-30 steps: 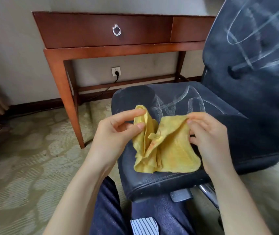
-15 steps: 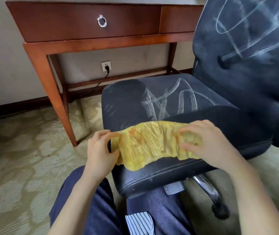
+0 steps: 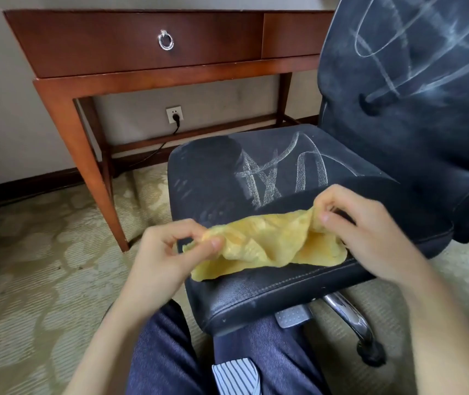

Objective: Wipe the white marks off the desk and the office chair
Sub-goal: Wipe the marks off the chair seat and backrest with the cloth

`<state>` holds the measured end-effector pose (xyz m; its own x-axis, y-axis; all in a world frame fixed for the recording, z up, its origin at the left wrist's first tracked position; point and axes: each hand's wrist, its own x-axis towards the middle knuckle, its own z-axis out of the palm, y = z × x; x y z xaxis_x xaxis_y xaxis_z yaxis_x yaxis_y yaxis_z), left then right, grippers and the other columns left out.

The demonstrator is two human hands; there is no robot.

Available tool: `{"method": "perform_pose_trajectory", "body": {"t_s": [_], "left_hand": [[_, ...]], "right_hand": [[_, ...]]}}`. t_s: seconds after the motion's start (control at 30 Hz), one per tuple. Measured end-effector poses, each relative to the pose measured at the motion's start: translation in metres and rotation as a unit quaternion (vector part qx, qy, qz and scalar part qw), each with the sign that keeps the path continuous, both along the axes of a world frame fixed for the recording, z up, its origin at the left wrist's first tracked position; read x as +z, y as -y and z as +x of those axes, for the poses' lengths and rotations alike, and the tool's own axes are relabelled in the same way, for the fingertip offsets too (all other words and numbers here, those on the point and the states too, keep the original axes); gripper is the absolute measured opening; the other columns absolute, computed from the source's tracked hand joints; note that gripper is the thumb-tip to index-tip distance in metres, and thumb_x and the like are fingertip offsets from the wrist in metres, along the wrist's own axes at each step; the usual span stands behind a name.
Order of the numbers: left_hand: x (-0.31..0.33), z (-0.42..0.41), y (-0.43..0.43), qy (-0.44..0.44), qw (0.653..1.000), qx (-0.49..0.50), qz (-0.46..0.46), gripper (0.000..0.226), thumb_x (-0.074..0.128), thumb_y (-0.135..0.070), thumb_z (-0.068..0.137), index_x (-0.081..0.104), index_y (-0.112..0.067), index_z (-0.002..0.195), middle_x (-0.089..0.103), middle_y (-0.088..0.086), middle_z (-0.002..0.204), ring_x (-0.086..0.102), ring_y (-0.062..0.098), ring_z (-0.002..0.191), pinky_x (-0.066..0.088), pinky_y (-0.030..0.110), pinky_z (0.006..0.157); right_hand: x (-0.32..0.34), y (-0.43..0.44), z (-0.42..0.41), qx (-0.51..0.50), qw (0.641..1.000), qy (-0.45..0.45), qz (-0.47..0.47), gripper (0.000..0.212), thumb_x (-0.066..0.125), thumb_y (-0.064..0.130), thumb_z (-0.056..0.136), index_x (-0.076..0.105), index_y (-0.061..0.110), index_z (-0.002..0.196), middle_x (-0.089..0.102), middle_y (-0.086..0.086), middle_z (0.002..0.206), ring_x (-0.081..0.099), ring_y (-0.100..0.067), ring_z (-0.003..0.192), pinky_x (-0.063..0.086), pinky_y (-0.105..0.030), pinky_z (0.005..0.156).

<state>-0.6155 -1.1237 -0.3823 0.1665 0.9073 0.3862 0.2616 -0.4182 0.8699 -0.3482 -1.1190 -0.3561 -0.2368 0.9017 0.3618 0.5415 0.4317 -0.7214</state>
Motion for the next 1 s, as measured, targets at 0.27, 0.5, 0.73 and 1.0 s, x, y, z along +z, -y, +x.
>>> {"method": "perform_pose_trajectory", "body": {"t_s": [0.27, 0.5, 0.73, 1.0], "left_hand": [[0.027, -0.007, -0.044, 0.141, 0.974, 0.104, -0.145, 0.023, 0.070, -0.028, 0.082, 0.069, -0.018, 0.062, 0.062, -0.002, 0.063, 0.056, 0.011, 0.059, 0.048, 0.018, 0.055], [-0.021, 0.000, -0.073, -0.047, 0.956, 0.186, -0.224, 0.025, 0.069, -0.022, 0.085, 0.065, -0.019, 0.110, 0.068, -0.003, 0.098, 0.062, 0.012, 0.081, 0.046, 0.020, 0.072], [-0.023, -0.002, -0.035, -0.271, 0.962, 0.011, -0.031, 0.022, 0.078, -0.042, 0.069, 0.069, -0.041, 0.089, 0.063, -0.023, 0.095, 0.050, 0.000, 0.096, 0.035, 0.011, 0.086], [0.000, 0.020, -0.036, -0.096, 0.993, 0.049, -0.057, 0.015, 0.067, -0.016, 0.086, 0.067, -0.024, 0.074, 0.067, -0.008, 0.083, 0.056, 0.003, 0.074, 0.047, 0.026, 0.068]], "right_hand": [[0.026, -0.062, 0.008, -0.099, 0.994, 0.037, 0.029, 0.010, 0.055, 0.022, 0.089, 0.060, 0.027, 0.081, 0.063, 0.006, 0.073, 0.058, -0.008, 0.067, 0.041, -0.007, 0.054], [-0.027, -0.111, -0.002, -0.149, 0.964, 0.218, -0.043, 0.027, 0.058, 0.025, 0.091, 0.058, 0.023, 0.118, 0.063, 0.003, 0.114, 0.055, -0.017, 0.107, 0.044, -0.042, 0.095], [-0.019, -0.055, 0.021, 0.032, 0.964, 0.254, -0.071, 0.049, 0.065, 0.068, 0.059, 0.057, 0.048, 0.103, 0.055, 0.033, 0.103, 0.040, 0.013, 0.105, 0.030, -0.009, 0.085], [-0.022, -0.049, 0.013, -0.040, 0.992, 0.116, -0.007, 0.010, 0.061, 0.021, 0.089, 0.066, 0.019, 0.080, 0.061, 0.008, 0.079, 0.053, -0.001, 0.082, 0.038, -0.019, 0.075]]}}
